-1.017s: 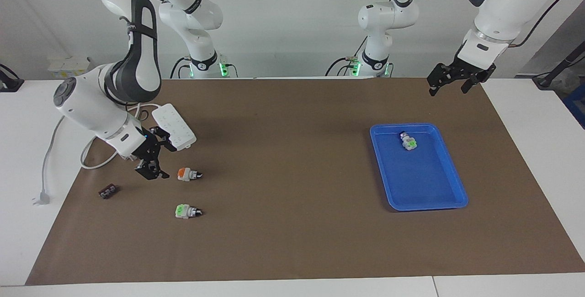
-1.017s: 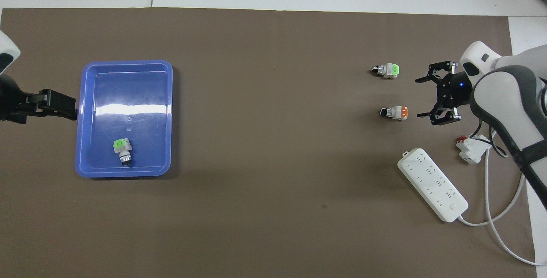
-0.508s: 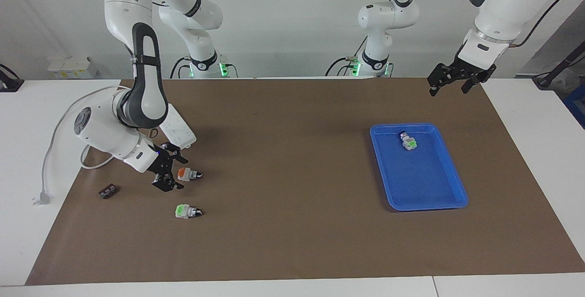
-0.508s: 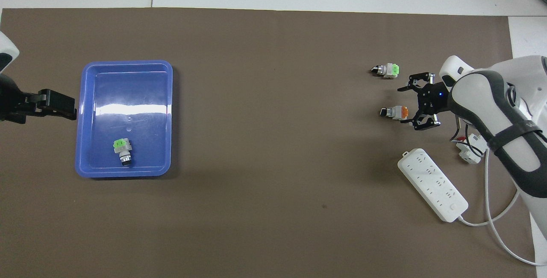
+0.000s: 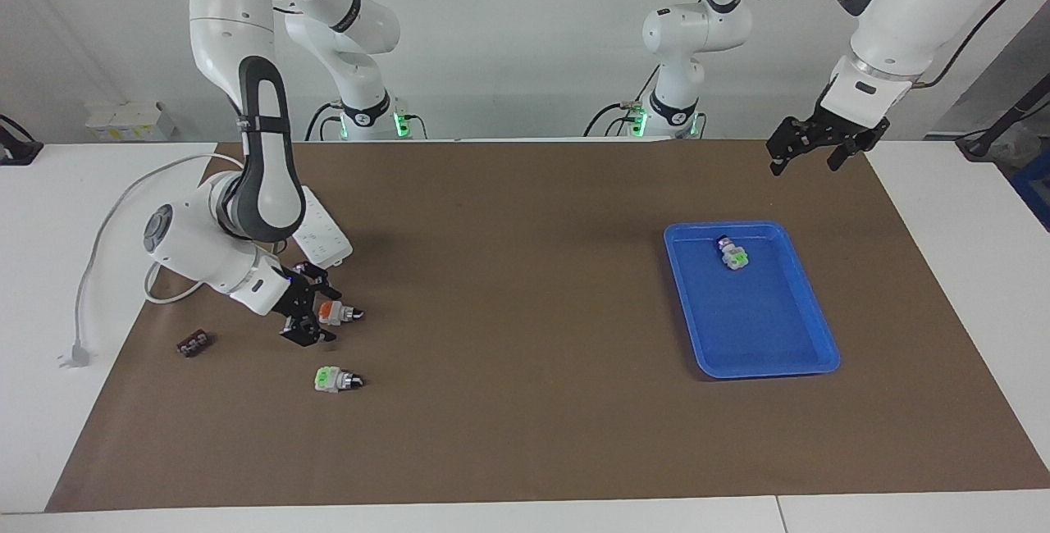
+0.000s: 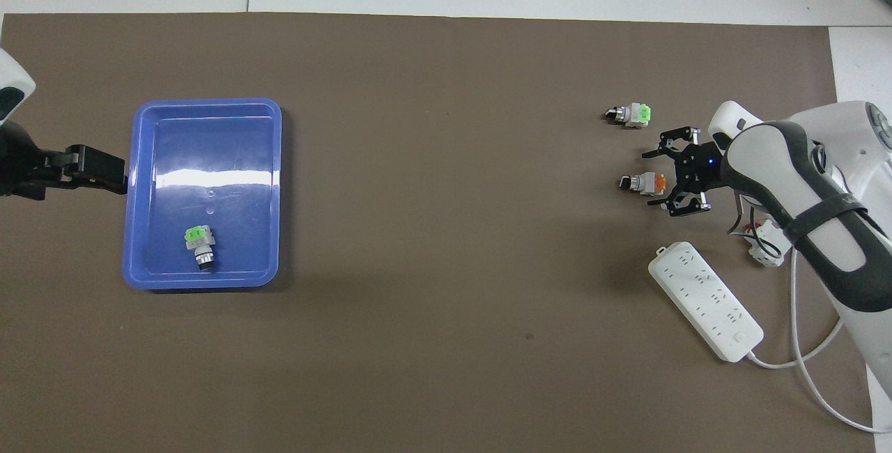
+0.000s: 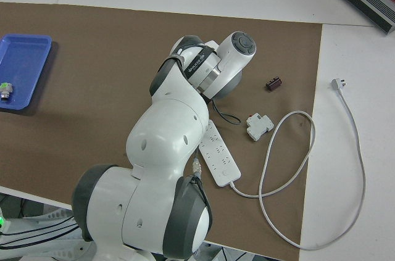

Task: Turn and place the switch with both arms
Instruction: 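Lower the right gripper over the orange-topped switch and close on it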

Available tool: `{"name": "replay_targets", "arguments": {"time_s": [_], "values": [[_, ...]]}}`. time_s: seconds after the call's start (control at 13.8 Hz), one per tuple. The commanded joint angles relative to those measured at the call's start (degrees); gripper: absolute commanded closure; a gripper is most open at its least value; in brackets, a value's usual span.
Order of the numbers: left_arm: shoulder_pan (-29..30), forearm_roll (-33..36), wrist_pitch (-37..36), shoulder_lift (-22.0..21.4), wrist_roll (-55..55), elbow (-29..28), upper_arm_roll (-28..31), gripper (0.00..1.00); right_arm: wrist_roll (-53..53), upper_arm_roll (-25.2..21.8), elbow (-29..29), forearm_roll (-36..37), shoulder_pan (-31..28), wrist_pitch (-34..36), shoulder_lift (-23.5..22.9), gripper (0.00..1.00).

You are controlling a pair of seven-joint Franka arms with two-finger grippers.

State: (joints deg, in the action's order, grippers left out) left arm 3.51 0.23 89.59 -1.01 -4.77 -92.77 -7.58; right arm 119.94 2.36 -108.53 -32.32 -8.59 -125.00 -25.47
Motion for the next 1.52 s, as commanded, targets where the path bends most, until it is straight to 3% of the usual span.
{"name": "replay_targets", "arguments": {"time_s": [0.0,0.15,0.22,0.29,0.44,0.8,1.09,1.31,1.45], "values": [[0.36,-0.58,1.47,-1.98,0.63,-2.42,-0.07,0.00,1.96,0.36,-1.59,-1.69,-0.46,-1.39,0.24,0.11],[0.10,-0.58,1.55,-1.98,0.55,-2.42,-0.07,0.00,1.79,0.36,-1.59,-1.78,-0.81,-1.12,0.33,0.16],[0.09,-0.58,1.73,-1.98,0.55,-2.42,-0.07,0.00,1.61,0.36,-1.59,-1.78,-0.81,-1.21,0.33,0.26],[0.09,-0.50,1.82,-1.98,0.63,-2.42,-0.07,0.00,1.53,0.36,-1.59,-1.78,-0.81,-1.21,0.33,0.45],[0.36,-0.58,1.82,-1.98,0.72,-2.42,-0.07,0.00,1.61,0.36,-1.42,-1.78,-0.81,-1.30,0.33,1.00],[0.36,-0.50,1.64,-1.98,0.81,-2.51,-0.07,0.00,1.88,0.36,-0.72,-1.70,-0.73,-0.86,1.29,1.00],[0.53,-0.58,1.82,-1.98,1.07,-2.51,0.02,0.00,-1.54,0.80,-0.63,-1.78,2.95,-0.51,6.82,1.00],[0.45,-0.58,1.91,-1.98,0.64,-2.51,-0.07,0.00,-14.35,0.80,-0.10,-1.61,6.12,3.17,9.12,1.00],[0.45,-0.85,2.25,-2.33,0.55,-3.20,-0.07,0.00,-15.26,1.33,0.52,-1.78,9.37,3.19,10.52,1.00]]}}
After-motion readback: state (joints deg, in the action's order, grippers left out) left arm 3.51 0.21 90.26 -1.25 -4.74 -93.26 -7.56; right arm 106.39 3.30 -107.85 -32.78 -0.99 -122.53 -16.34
